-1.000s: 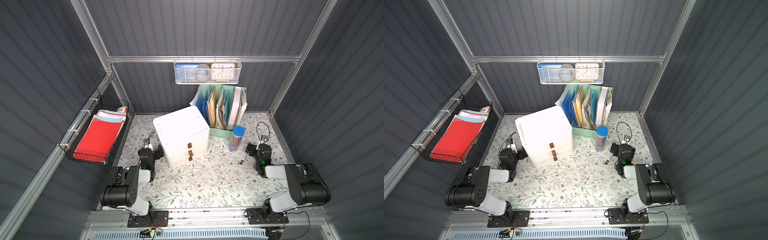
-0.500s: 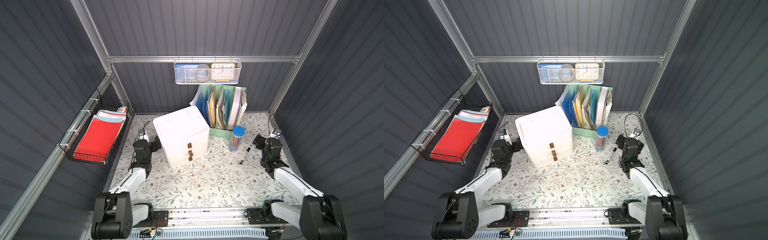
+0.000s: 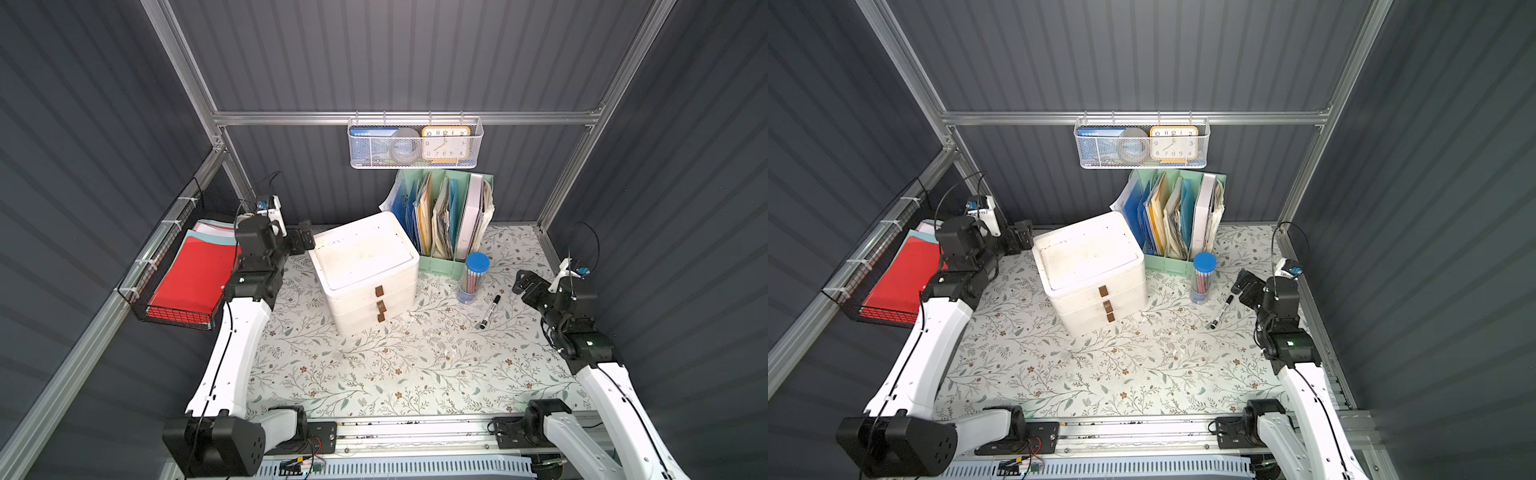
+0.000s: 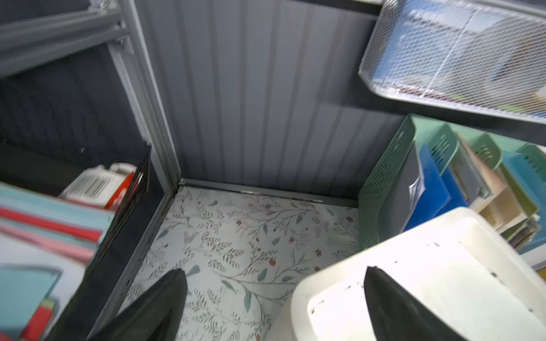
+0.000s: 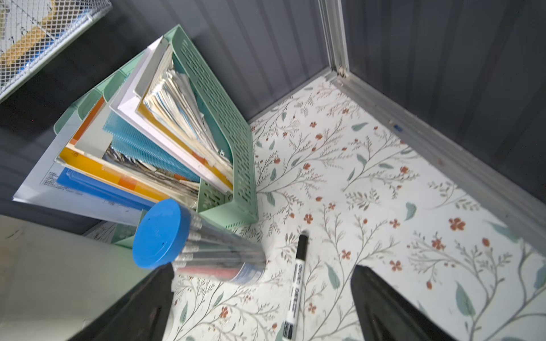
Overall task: Take the microphone out of the drawer
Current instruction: Adjust the storage box at the center of the board.
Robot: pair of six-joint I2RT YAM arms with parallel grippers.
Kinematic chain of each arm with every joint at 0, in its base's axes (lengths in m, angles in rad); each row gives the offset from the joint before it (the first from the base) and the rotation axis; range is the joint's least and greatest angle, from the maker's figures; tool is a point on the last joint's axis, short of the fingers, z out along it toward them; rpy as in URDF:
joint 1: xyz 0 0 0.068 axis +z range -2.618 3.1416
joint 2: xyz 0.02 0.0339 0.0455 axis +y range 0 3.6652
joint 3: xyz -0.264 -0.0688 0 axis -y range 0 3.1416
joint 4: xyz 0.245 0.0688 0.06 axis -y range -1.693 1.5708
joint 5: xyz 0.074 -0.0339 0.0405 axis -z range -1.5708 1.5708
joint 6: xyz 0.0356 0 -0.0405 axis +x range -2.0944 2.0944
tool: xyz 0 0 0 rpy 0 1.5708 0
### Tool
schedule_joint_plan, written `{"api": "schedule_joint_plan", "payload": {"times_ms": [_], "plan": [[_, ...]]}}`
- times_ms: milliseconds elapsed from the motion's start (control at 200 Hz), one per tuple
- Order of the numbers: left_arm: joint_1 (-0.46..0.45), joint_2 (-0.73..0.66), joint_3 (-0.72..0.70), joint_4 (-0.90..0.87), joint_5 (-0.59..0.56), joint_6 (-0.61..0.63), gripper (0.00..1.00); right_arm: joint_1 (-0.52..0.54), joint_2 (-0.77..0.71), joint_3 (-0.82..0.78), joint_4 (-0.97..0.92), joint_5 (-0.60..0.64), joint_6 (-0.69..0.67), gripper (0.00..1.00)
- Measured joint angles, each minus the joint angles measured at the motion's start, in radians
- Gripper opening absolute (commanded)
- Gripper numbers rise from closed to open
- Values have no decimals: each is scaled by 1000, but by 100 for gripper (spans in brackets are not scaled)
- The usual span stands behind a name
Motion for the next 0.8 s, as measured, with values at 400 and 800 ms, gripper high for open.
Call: {"api": "schedule_joint_plan", "payload": {"times_ms": [400, 800], "plan": [[-46, 371, 404, -331, 200, 156, 99, 93, 35, 24, -106, -117, 89, 99], [-148, 474, 467, -477, 157, 279, 90, 163, 70, 58, -98, -127, 114, 99]]}}
